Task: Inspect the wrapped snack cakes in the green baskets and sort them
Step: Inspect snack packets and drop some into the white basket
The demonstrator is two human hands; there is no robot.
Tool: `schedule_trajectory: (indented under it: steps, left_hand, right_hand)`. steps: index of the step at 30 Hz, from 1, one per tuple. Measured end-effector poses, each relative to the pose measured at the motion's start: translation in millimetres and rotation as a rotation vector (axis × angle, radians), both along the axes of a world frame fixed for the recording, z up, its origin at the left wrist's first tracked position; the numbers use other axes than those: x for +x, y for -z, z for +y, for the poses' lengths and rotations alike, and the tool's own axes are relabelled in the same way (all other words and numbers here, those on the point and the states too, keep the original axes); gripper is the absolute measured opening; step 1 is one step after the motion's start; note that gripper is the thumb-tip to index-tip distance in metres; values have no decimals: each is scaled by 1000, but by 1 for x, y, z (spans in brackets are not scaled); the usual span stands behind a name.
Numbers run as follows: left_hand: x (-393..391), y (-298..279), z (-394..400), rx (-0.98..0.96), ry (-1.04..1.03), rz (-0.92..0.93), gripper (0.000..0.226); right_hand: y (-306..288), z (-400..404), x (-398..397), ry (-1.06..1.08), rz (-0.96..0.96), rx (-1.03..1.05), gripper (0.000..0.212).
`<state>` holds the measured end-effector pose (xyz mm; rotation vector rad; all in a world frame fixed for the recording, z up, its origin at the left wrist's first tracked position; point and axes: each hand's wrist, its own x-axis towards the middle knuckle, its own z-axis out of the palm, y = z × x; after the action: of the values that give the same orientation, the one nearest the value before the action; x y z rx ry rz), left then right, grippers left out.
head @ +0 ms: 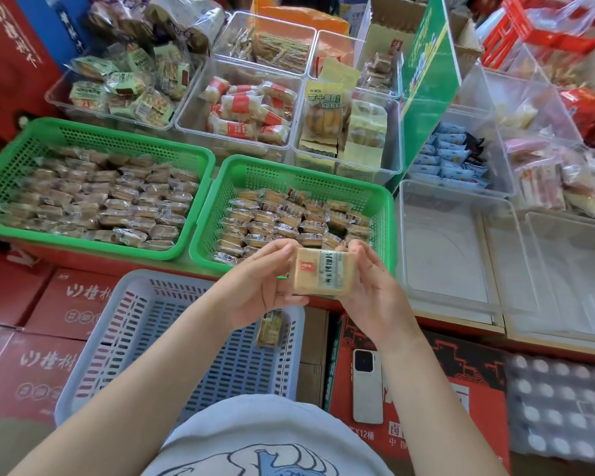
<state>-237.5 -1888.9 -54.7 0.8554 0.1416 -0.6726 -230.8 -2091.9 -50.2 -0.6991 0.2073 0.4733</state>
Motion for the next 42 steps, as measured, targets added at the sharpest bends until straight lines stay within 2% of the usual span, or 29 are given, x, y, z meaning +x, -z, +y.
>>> schedule_trajectory:
  steps: [2, 5, 7, 10, 11, 14, 17, 19, 21, 23, 26, 29, 31, 34, 37, 40, 42]
  left_hand:
    - [4, 4, -3, 0, 21, -23, 13]
    - [15, 14, -6, 52, -31, -24, 9]
    - [24, 22, -6, 121, -89, -11, 8]
    - [37, 39, -8, 273, -180, 33, 13]
    - [41, 44, -10, 323, -200, 59, 17]
    - [52, 60, -14, 558, -189, 58, 26]
    - [57, 81, -13, 993, -67, -206, 23]
    - [60, 97, -12, 1256, 109, -448, 32]
    - [63, 112, -13, 1441, 341, -621, 44]
    - [65, 125, -14, 1570, 557, -697, 56]
    - [66, 139, -14, 1641, 660, -701, 68]
    - [67, 143, -12, 1676, 663, -709, 84]
    - [68, 145, -11, 1691, 676, -718, 75]
    - [70, 145, -10, 1703, 689, -747, 71]
    - [75, 145, -11, 1717, 623, -798, 82]
    - [83, 150, -14, 1708, 511, -812, 84]
    - [88, 153, -17, 1700, 523, -797, 82]
  right_hand:
    - [9, -1, 7, 35, 89, 40, 13]
    - [22, 0, 17, 51, 168, -34, 12]
    - [28, -1, 23, 6, 175, -204, 17]
    - [37, -3, 31, -215, 140, -515, 45]
    - [41, -4, 34, -280, 109, -631, 47]
    - [56, -11, 49, -268, 28, -966, 31]
    - [63, -21, 68, -115, -29, -1186, 20]
    - [68, -25, 80, -26, -16, -1229, 20]
    - [75, -25, 89, -11, -40, -1235, 23]
    - [85, -19, 95, -36, -118, -1256, 25]
    - [102, -5, 100, -121, -234, -1321, 25]
    - [121, -2, 103, -252, -427, -1533, 25]
    - [130, -3, 103, -310, -649, -1710, 28]
    - [135, 0, 102, -273, -845, -1813, 34]
    - [139, 3, 105, -270, -882, -1846, 32]
    - [143, 6, 108, -328, -915, -1869, 20]
    - [143, 7, 108, -374, -936, -1882, 20]
